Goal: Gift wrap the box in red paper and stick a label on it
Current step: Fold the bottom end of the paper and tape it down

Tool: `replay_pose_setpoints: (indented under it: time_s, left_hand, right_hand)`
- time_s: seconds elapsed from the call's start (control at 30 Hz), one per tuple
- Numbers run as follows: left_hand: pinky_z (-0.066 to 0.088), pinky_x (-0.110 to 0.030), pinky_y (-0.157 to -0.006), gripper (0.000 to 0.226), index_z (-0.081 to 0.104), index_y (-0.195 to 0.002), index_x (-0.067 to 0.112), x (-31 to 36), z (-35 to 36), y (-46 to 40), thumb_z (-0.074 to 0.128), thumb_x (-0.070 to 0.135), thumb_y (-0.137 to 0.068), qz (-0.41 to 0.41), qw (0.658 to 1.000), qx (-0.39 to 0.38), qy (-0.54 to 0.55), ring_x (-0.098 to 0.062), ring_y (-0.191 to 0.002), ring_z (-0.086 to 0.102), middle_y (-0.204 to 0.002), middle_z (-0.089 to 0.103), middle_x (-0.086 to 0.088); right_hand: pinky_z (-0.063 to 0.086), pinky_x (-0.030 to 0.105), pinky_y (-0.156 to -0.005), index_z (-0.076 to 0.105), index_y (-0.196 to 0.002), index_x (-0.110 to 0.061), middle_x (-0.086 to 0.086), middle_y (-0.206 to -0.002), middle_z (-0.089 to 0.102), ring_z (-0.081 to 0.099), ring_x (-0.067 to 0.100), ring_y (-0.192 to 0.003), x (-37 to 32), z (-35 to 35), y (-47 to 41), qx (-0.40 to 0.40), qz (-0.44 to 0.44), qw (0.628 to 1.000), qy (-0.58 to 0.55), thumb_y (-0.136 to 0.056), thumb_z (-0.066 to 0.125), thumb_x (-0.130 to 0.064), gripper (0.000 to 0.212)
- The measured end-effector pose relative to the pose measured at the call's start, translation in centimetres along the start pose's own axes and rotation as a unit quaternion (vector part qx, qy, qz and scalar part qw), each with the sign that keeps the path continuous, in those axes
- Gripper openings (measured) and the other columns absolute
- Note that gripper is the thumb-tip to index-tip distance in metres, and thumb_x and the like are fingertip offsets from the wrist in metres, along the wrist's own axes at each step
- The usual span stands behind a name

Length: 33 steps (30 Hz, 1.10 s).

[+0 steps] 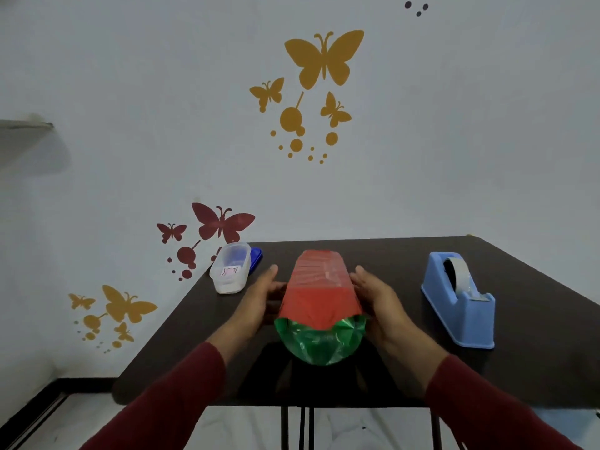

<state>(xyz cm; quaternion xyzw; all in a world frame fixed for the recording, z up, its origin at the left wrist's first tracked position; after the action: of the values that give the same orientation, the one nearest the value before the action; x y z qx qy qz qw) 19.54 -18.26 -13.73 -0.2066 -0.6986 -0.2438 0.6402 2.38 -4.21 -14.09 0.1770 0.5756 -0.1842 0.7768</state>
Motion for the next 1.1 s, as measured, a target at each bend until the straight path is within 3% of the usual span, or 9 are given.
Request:
replay_pose_setpoints:
  time_s: [0.13,0.23,0.37,0.47,0.57,0.67,0.87,1.03,1.1]
  left_hand:
    - [0.041,-0.031,-0.065,0.072,0.073,-0.091,0.005,5.4,-1.6,0.2,0.039,0.069,-0.096,0.051,0.995,0.078,0.042,-0.024,-0.071,0.065,-0.077,0.074,-0.009]
    - [0.04,-0.032,-0.064,0.066,0.069,-0.087,0.008,8.8,-1.5,0.2,0.034,0.062,-0.101,0.053,0.993,0.088,0.056,-0.025,-0.072,0.065,-0.065,0.073,-0.004]
    - [0.046,-0.031,-0.063,0.072,0.067,-0.091,0.0,10.4,-1.6,-0.4,0.031,0.062,-0.103,0.03,0.992,0.107,0.061,-0.021,-0.07,0.062,-0.076,0.07,-0.009]
    - [0.045,-0.031,-0.064,0.068,0.068,-0.091,0.002,9.5,-1.3,-0.5,0.033,0.059,-0.103,0.006,0.992,0.11,0.059,-0.019,-0.07,0.061,-0.076,0.069,-0.008]
    - [0.043,-0.031,-0.064,0.069,0.07,-0.093,0.002,8.4,-0.5,-0.7,0.03,0.057,-0.105,-0.012,0.992,0.084,0.096,-0.018,-0.068,0.056,-0.078,0.066,-0.009]
    - [0.044,-0.03,-0.063,0.071,0.071,-0.097,-0.001,8.2,-0.1,-1.4,0.031,0.058,-0.105,0.002,0.991,0.083,0.105,-0.016,-0.064,0.054,-0.077,0.064,-0.009]
    - [0.051,-0.03,-0.063,0.071,0.072,-0.1,-0.003,9.1,-0.5,-2.6,0.033,0.056,-0.105,0.037,0.991,0.099,0.076,-0.016,-0.062,0.059,-0.067,0.067,-0.005]
    - [0.048,-0.03,-0.065,0.064,0.07,-0.109,-0.002,6.6,-0.3,-2.1,0.033,0.051,-0.106,0.012,0.988,0.087,0.129,-0.016,-0.068,0.056,-0.082,0.067,-0.009]
    - [0.047,-0.031,-0.064,0.058,0.07,-0.108,0.0,6.4,-0.7,-1.6,0.035,0.046,-0.107,0.033,0.983,0.106,0.147,-0.016,-0.069,0.057,-0.085,0.068,-0.009]
  right_hand:
    - [0.043,0.036,-0.074,0.075,-0.11,-0.022,0.001,-0.095,0.076,0.065,0.019,-0.091,-5.3,-0.1,-0.7,0.015,-0.006,1.0,0.02,-0.097,0.044,-0.062,0.053]
    - [0.042,0.044,-0.089,0.071,-0.121,-0.023,0.006,-0.113,0.073,0.064,0.021,-0.107,-8.1,0.7,-0.7,0.013,0.012,0.999,0.048,-0.093,0.04,-0.07,0.063]
    - [0.034,0.058,-0.107,0.069,-0.127,-0.028,0.007,-0.126,0.066,0.051,0.031,-0.127,-9.6,1.2,-0.6,0.026,0.032,0.995,0.087,-0.089,0.046,-0.072,0.063]
    - [0.039,0.059,-0.102,0.065,-0.133,-0.03,0.006,-0.129,0.062,0.049,0.04,-0.13,-8.5,1.4,-0.6,0.017,0.058,0.995,0.084,-0.089,0.047,-0.072,0.064]
    - [0.044,0.053,-0.089,0.06,-0.138,-0.034,0.001,-0.124,0.06,0.057,0.035,-0.114,-7.5,1.7,-0.5,0.021,0.055,0.996,0.074,-0.094,0.044,-0.07,0.059]
    - [0.041,0.057,-0.101,0.056,-0.143,-0.037,0.002,-0.133,0.057,0.056,0.035,-0.12,-7.4,2.2,-0.7,0.025,0.047,0.996,0.076,-0.094,0.043,-0.071,0.061]
    - [0.041,0.055,-0.101,0.056,-0.141,-0.036,0.003,-0.13,0.058,0.053,0.038,-0.126,-8.1,2.9,-0.7,0.029,0.032,0.993,0.11,-0.093,0.042,-0.073,0.061]
    - [0.041,0.051,-0.095,0.055,-0.137,-0.039,-0.002,-0.125,0.059,0.056,0.027,-0.113,-6.7,2.5,-0.5,0.04,0.037,0.993,0.108,-0.096,0.043,-0.068,0.051]
    - [0.041,0.054,-0.1,0.05,-0.147,-0.037,0.001,-0.14,0.055,0.054,0.032,-0.124,-6.5,1.9,-0.7,0.045,0.038,0.992,0.108,-0.096,0.042,-0.069,0.06]
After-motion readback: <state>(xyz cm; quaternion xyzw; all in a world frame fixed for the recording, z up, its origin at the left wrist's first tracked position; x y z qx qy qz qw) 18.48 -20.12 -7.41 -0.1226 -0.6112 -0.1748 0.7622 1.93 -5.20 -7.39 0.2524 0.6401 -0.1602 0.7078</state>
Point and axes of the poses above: each hand's wrist, its own y-axis away from the middle knuckle, its own z-axis out of the palm, x = y × z, the point moved 7 cm from there along -y, towards the middle knuckle
